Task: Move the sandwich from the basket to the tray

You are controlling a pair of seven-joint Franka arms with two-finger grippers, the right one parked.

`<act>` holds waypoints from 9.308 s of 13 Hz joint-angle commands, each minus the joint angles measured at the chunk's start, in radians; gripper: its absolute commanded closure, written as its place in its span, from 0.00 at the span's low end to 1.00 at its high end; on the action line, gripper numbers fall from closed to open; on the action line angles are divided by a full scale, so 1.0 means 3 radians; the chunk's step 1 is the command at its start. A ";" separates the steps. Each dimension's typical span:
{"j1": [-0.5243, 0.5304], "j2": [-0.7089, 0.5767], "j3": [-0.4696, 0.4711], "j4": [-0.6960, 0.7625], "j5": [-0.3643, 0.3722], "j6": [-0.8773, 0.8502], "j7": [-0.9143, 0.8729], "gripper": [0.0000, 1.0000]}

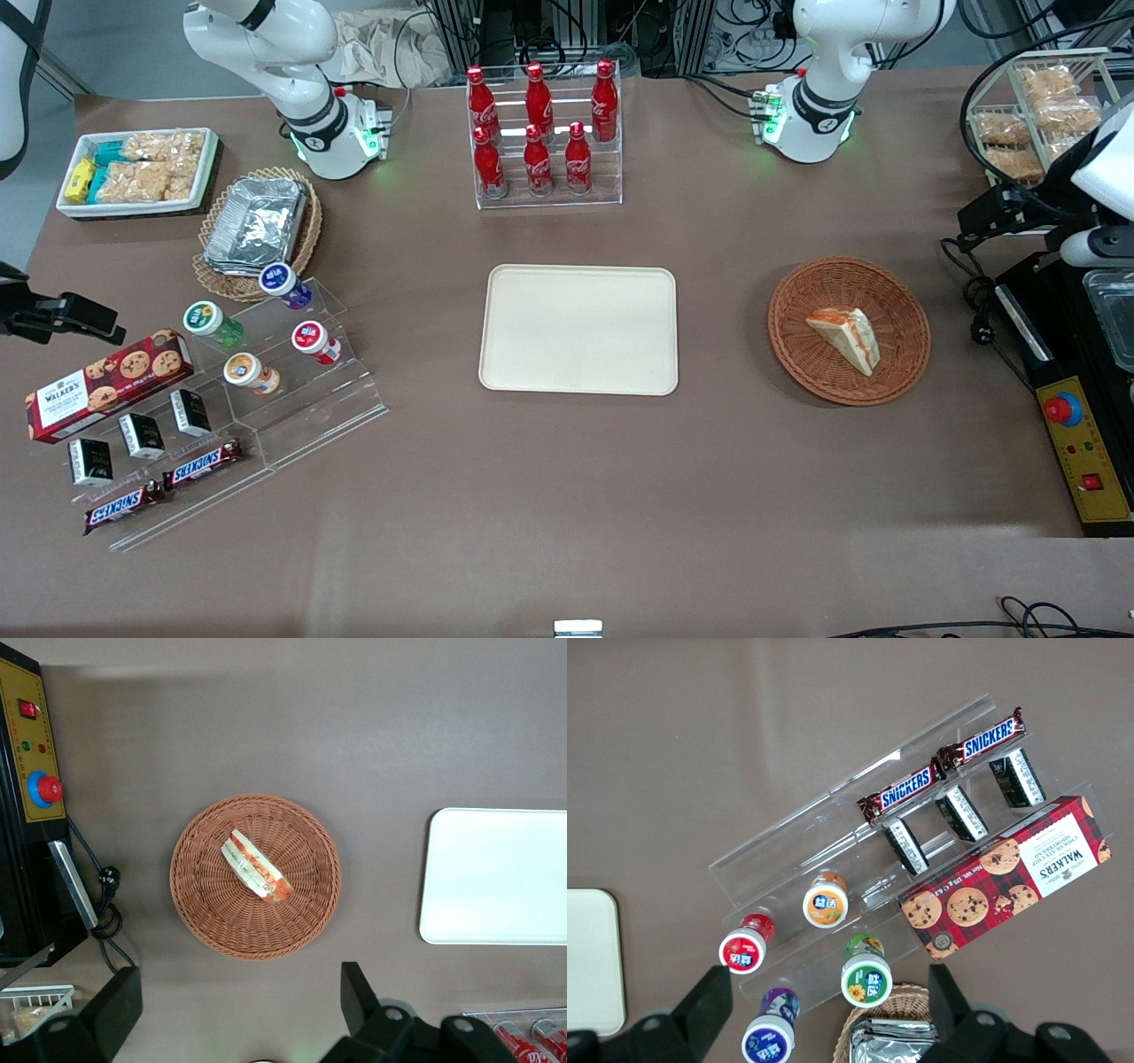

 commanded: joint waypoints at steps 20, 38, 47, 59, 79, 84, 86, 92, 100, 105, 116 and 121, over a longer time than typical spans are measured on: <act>-0.0007 -0.0527 -0.0036 -0.2765 0.0252 0.2323 -0.2371 0.00; 0.0024 0.0198 -0.0015 -0.3687 0.0206 0.4215 -0.2790 0.36; 0.0018 -0.0046 0.0016 -0.3519 0.0206 0.3967 -0.2898 1.00; -0.0022 -0.0251 -0.0735 -0.1101 0.0196 0.0904 -0.2402 1.00; -0.0416 0.1139 -0.1882 -0.2275 0.2520 0.3388 -0.4358 1.00; -0.0426 0.1314 -0.1882 -0.2260 0.2732 0.3438 -0.4462 1.00; -0.0437 0.1354 -0.1882 -0.2235 0.2737 0.3485 -0.4462 1.00; -0.0462 0.1534 -0.1876 -0.2188 0.2947 0.3613 -0.4472 0.00; -0.0452 0.1151 -0.1887 -0.2168 0.2458 0.3440 -0.4452 0.00; -0.0447 0.0721 -0.1958 -0.1643 0.1706 0.2618 -0.4365 0.00; 0.0050 -0.0082 -0.0770 -0.0332 0.0043 0.0388 -0.0944 0.00; -0.0268 -0.0210 0.0133 -0.0383 0.0073 0.0223 -0.0050 0.00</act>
